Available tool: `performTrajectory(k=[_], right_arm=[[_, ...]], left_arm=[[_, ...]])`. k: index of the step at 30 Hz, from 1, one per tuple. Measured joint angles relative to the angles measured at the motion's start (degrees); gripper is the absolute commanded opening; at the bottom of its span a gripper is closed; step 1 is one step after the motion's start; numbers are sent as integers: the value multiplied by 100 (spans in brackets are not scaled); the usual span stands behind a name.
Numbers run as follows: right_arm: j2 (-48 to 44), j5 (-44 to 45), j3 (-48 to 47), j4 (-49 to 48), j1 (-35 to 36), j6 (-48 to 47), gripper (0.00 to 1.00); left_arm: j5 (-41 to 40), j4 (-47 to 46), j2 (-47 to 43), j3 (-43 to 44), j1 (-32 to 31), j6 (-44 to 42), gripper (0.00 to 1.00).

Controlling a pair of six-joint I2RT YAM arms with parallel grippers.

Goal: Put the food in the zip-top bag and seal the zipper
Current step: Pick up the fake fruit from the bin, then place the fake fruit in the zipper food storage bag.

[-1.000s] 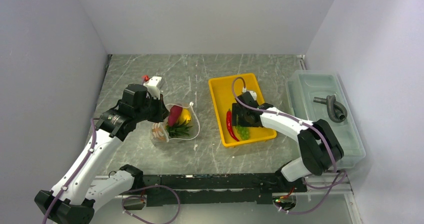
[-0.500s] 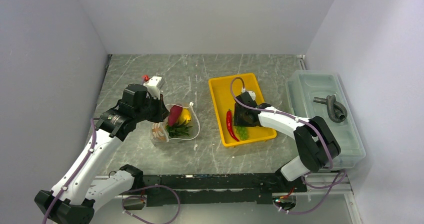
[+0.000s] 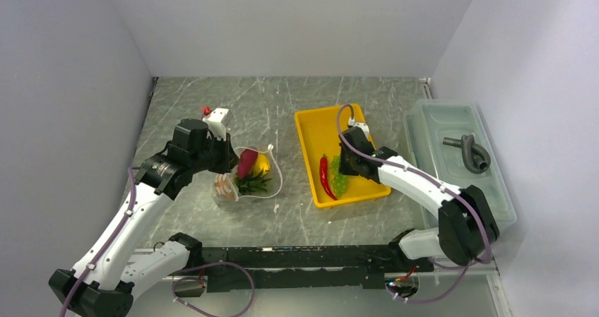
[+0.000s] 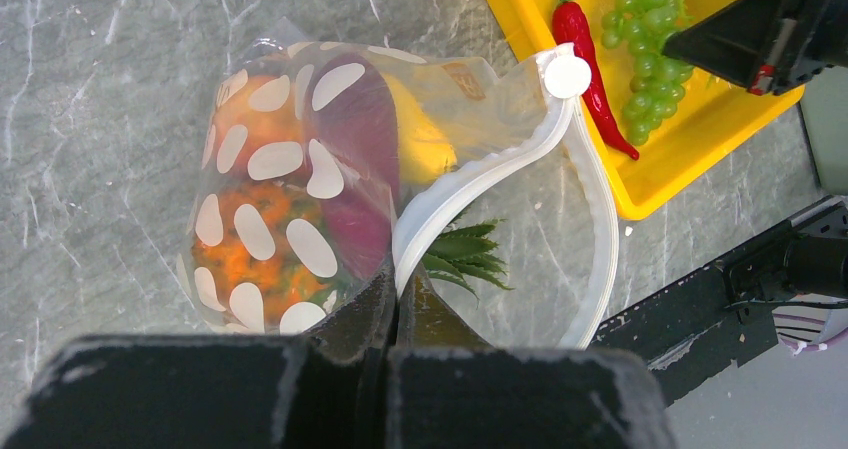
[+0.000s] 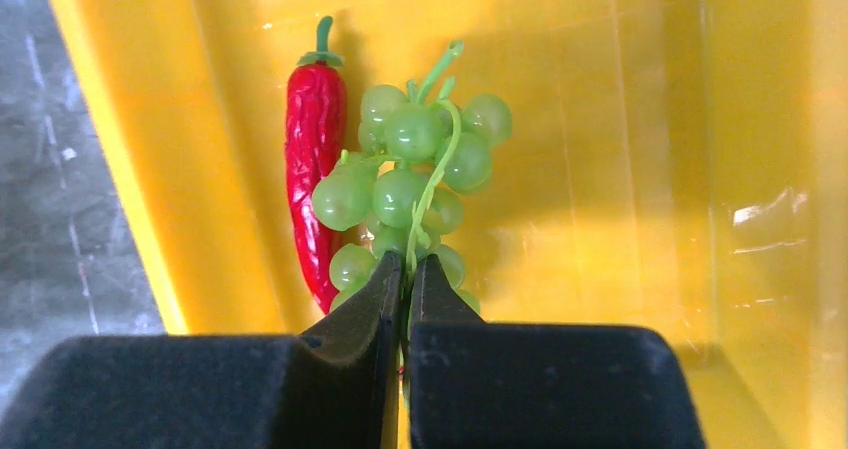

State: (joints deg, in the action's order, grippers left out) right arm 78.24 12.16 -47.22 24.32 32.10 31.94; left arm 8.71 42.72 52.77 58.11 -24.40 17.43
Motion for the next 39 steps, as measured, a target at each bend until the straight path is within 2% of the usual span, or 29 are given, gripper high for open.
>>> performTrajectory(k=[13, 20, 26, 33, 39], right_arm=[[-1364, 61, -26, 452, -4, -46, 0], [-1956, -284, -323, 562, -2, -79, 0], [-2472, -815, -369, 291, 144, 2, 0], [-2651, -1360, -389, -372, 662, 278, 0], [-2514, -1266, -538, -990, 1604, 306, 0]], left_arm=[[0, 0, 0, 0, 0, 0, 0], [4, 0, 0, 0, 0, 0, 0], [4, 0, 0, 0, 0, 0, 0], [4, 0, 0, 0, 0, 0, 0], [4, 0, 0, 0, 0, 0, 0]])
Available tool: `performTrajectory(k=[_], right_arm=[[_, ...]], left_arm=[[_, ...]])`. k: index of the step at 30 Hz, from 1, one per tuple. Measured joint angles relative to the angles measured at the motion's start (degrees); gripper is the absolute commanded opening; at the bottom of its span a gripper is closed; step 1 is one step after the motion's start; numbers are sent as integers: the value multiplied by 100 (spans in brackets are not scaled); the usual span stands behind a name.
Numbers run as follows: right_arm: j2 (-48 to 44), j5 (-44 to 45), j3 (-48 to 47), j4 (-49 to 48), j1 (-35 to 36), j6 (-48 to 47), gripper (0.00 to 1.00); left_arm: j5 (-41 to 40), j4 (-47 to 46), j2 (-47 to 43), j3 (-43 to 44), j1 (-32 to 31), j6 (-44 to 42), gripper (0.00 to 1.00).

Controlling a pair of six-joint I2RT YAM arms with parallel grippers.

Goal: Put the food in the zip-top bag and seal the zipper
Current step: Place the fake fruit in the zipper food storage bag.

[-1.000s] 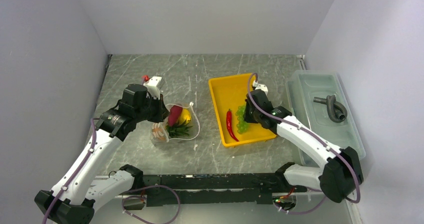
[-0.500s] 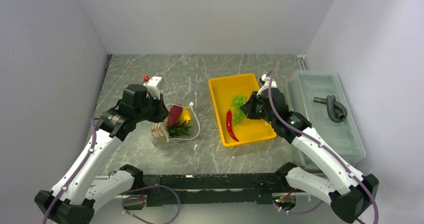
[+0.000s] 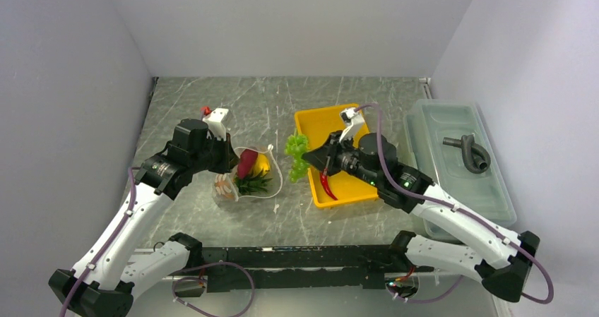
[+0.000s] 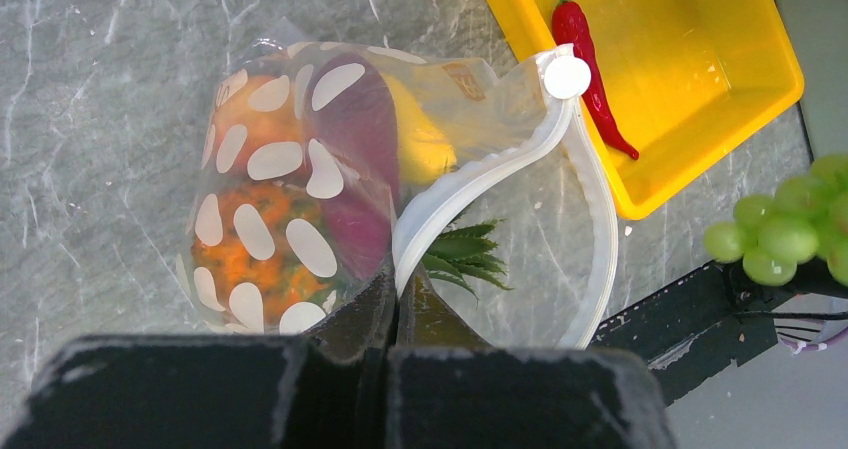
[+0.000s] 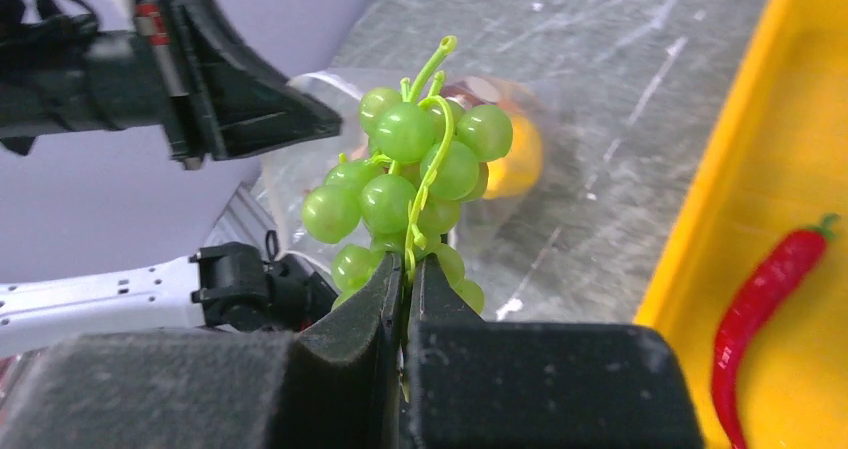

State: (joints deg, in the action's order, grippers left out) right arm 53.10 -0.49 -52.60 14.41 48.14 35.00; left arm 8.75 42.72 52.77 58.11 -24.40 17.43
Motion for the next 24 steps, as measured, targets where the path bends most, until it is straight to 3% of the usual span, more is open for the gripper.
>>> performTrajectory(k=[9, 24], right_arm=[[448, 328, -179, -898, 817, -444, 0], [1379, 407, -264, -2079, 1401, -999, 0]], left_arm=[[0, 0, 0, 0, 0, 0, 0], [0, 0, 0, 0, 0, 0, 0]])
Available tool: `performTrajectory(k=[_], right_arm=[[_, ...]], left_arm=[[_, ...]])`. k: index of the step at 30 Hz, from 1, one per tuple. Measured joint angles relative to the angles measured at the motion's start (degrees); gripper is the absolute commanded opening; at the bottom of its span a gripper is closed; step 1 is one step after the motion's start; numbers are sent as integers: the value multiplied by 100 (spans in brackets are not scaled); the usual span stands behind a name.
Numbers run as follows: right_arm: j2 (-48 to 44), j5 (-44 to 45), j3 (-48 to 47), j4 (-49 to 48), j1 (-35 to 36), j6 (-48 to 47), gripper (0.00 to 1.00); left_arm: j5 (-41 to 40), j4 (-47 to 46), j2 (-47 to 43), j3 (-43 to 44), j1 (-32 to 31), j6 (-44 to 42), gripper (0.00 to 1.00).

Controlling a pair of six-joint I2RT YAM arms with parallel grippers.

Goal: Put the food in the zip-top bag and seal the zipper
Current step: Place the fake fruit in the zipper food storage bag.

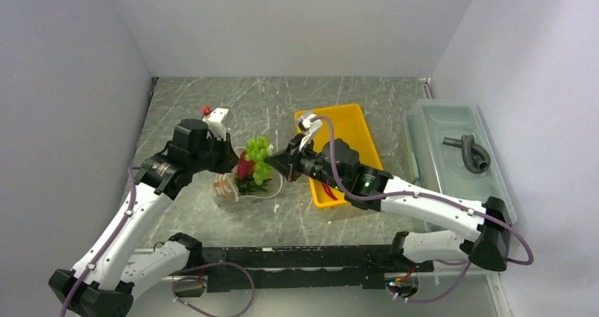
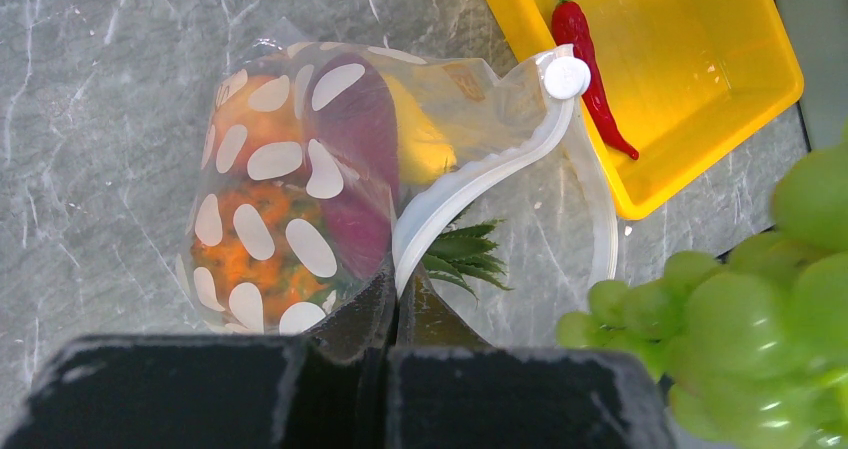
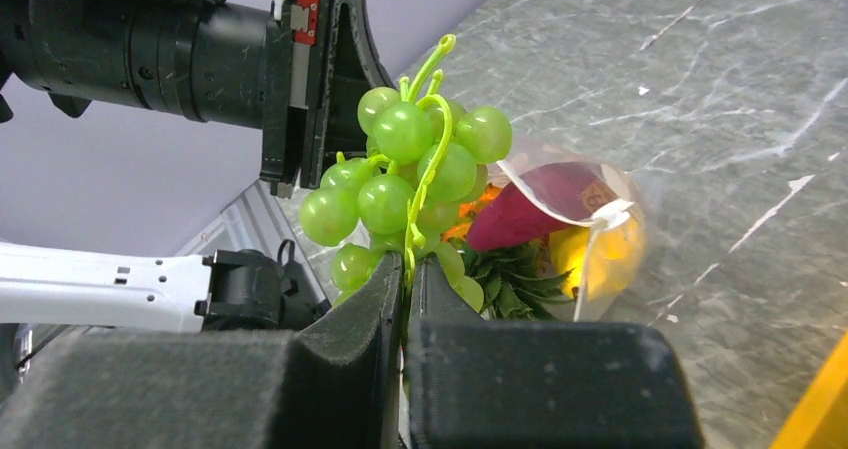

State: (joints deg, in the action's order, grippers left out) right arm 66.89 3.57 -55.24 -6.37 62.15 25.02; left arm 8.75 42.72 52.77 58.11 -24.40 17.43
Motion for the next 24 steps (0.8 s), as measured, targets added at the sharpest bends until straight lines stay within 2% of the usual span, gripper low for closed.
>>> performTrajectory(k=[15, 24], right_arm=[[584, 420, 142, -570, 546, 184, 0], [721, 850, 507, -586, 643, 697, 0]], left_arm=[[-2, 0, 0, 0, 0, 2, 0], [-4, 0, 0, 0, 0, 2, 0]])
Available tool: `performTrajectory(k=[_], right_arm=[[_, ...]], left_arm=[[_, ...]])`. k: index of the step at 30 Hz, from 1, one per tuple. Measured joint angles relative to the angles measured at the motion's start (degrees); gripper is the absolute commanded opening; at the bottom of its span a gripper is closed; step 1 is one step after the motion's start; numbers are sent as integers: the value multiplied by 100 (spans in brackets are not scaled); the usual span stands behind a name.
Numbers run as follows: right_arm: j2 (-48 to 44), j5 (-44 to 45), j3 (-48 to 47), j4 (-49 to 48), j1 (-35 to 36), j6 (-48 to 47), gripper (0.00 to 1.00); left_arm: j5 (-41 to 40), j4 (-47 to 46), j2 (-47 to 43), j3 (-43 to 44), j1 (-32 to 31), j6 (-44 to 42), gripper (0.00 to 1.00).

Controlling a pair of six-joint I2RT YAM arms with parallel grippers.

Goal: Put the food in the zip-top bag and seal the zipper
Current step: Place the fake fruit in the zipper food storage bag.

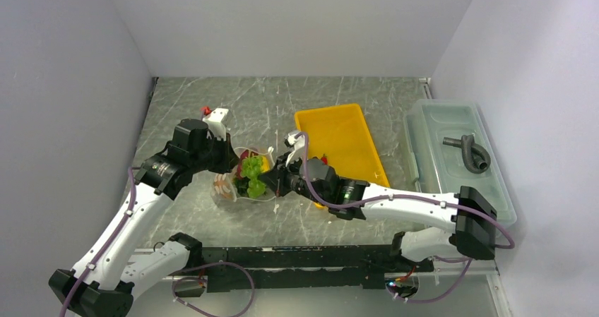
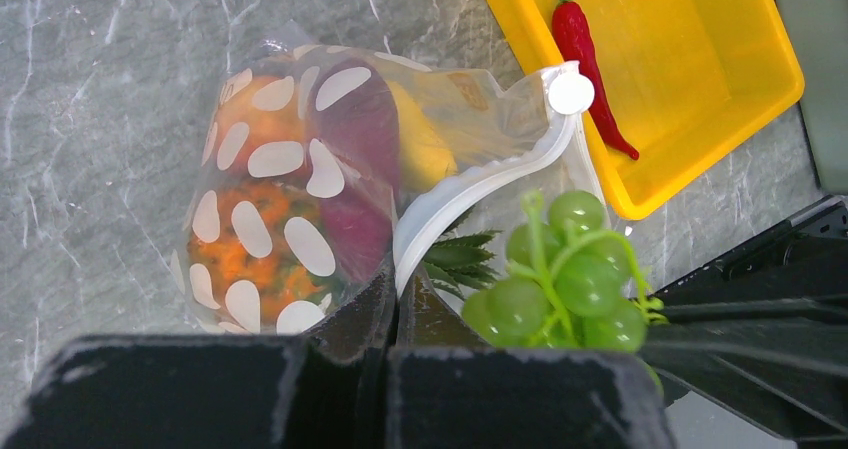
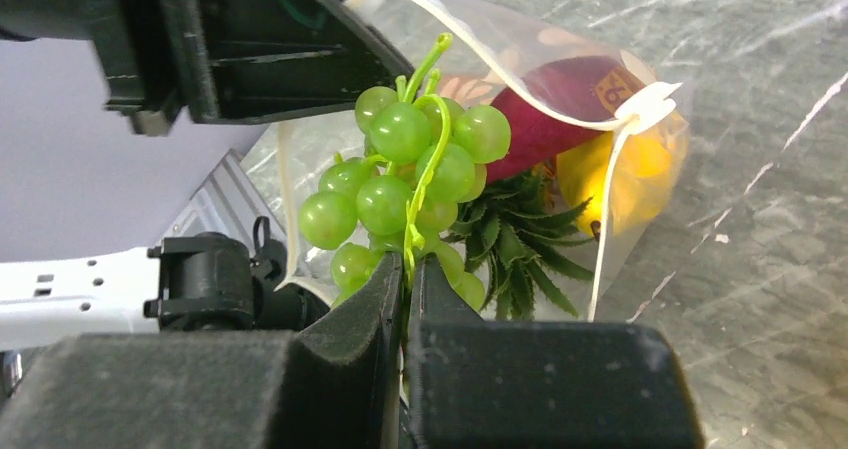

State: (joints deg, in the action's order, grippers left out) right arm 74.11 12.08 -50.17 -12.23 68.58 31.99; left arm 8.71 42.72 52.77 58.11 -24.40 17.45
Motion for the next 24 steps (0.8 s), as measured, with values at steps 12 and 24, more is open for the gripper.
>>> performTrajectory(k=[12, 24], right_arm=[[793, 350, -334, 442, -2, 986, 0], [1679, 356, -1891, 1606, -153, 1993, 0]], left_arm=[[11, 0, 0, 0, 0, -2, 0], [24, -98, 0, 0, 24, -22, 0]])
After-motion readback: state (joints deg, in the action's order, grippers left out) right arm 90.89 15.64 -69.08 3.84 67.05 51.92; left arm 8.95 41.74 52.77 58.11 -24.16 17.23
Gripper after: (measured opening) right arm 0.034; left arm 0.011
